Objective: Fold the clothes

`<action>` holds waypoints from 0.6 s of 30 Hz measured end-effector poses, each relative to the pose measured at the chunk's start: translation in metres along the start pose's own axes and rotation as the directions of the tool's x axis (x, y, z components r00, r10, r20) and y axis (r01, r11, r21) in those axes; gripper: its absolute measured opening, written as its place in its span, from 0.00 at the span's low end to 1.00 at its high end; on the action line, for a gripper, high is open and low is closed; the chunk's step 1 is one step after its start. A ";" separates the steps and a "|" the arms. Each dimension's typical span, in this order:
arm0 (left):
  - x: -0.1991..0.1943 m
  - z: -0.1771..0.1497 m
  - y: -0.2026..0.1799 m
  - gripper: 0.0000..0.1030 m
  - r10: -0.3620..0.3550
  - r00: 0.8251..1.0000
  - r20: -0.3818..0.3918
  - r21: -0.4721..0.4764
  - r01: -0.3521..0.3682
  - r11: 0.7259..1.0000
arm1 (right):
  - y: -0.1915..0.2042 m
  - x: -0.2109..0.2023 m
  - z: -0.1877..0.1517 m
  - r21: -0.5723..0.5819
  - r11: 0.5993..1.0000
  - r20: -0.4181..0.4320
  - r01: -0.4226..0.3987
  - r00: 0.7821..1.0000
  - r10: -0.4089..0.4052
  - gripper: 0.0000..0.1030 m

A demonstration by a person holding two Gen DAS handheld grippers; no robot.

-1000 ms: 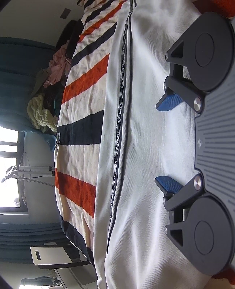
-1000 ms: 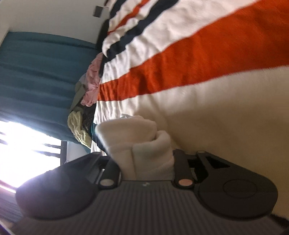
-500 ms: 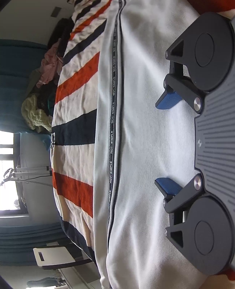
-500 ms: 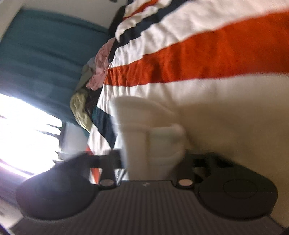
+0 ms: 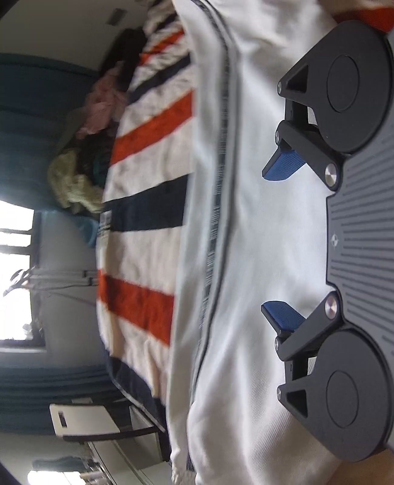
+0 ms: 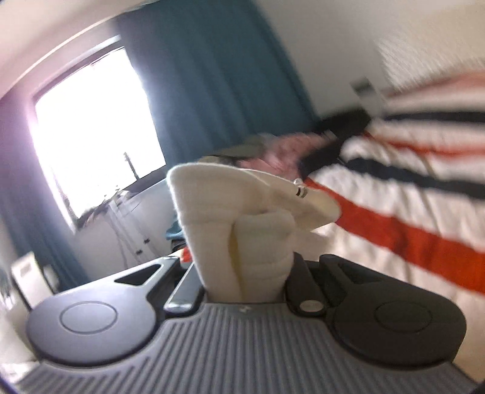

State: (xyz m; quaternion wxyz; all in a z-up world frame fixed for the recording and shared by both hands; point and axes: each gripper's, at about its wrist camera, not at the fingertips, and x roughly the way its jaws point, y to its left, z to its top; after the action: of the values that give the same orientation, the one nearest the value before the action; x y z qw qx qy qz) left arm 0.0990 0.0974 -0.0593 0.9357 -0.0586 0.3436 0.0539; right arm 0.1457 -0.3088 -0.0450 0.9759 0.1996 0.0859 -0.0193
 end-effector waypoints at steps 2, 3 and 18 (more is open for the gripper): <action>-0.017 0.009 0.012 0.89 0.011 0.998 0.069 -0.037 -0.009 0.999 | 0.045 -0.007 -0.004 -0.105 0.994 0.021 -0.040 0.999 0.042 0.11; -0.025 0.012 0.018 0.91 0.015 0.995 0.099 -0.046 -0.011 0.999 | 0.070 -0.012 -0.010 -0.166 0.984 0.034 -0.068 0.997 0.075 0.11; -0.051 0.019 0.087 0.92 -0.208 0.963 0.170 -0.339 0.255 0.906 | 0.235 -0.010 -0.230 -0.554 0.719 -0.403 -0.419 0.891 0.209 0.12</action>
State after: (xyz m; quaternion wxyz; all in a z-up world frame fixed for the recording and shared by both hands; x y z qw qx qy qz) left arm 0.0600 0.1831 -0.0175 0.9294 -0.2647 0.2572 0.0077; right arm 0.1161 -0.0021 -0.1604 0.9478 -0.1248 0.2046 0.2102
